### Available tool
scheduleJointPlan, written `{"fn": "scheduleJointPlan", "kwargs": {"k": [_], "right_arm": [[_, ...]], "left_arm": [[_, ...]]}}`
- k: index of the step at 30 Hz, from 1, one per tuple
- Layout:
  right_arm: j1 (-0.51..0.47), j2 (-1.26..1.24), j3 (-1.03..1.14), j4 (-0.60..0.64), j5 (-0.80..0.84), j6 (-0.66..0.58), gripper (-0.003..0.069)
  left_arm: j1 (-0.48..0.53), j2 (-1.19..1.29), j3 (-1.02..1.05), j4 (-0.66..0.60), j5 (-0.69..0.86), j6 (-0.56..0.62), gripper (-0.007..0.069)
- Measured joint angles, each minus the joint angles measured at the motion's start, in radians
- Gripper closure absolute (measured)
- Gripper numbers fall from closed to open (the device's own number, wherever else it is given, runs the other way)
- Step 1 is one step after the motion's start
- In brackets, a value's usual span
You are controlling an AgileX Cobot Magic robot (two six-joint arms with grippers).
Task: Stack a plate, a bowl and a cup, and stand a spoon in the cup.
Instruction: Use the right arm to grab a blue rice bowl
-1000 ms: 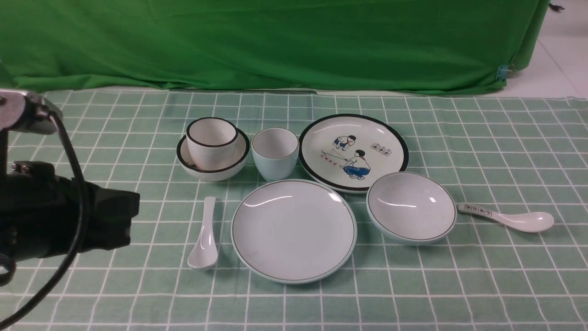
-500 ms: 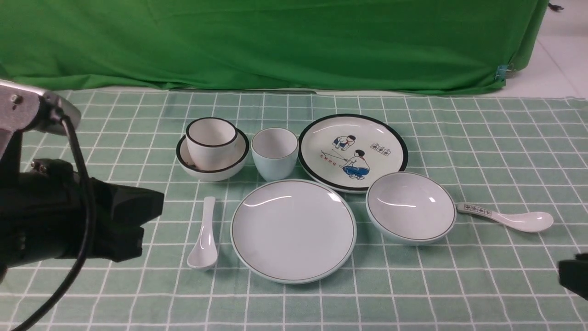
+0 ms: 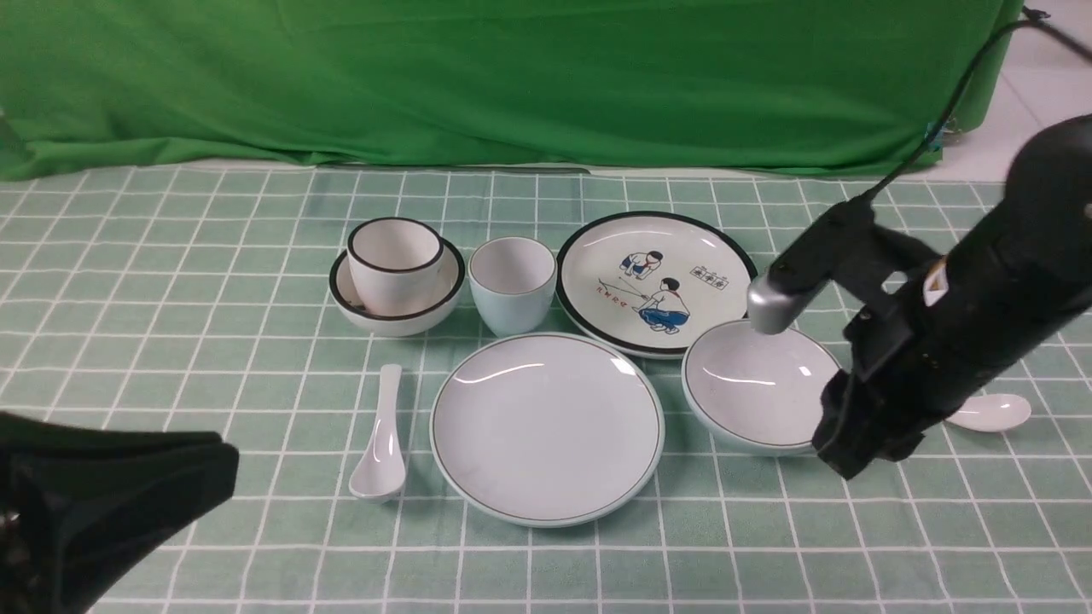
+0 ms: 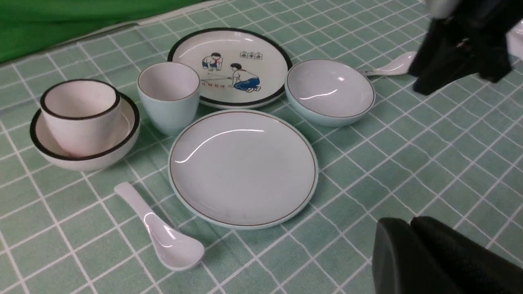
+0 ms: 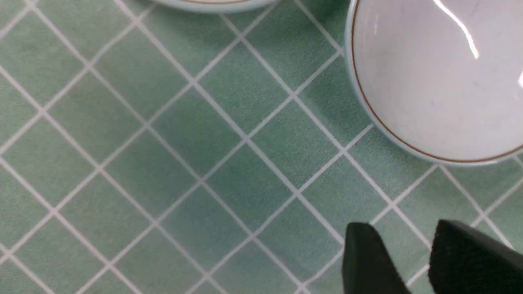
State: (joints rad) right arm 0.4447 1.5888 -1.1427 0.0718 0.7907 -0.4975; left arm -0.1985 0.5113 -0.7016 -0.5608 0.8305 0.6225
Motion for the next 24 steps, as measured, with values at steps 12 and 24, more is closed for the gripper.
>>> {"fn": "scheduleJointPlan", "kwargs": {"k": [12,24], "right_arm": [[0.025,0.272,-0.136,0.002,-0.104,-0.161,0.0186],[0.026,0.399,-0.181,0.0,-0.169,-0.228,0.0271]], "left_arm": [[0.0,-0.076,0.0,0.006,0.013,0.003,0.0608],[0.0,-0.076,0.0,0.007,0.039,-0.004,0.0608]]}}
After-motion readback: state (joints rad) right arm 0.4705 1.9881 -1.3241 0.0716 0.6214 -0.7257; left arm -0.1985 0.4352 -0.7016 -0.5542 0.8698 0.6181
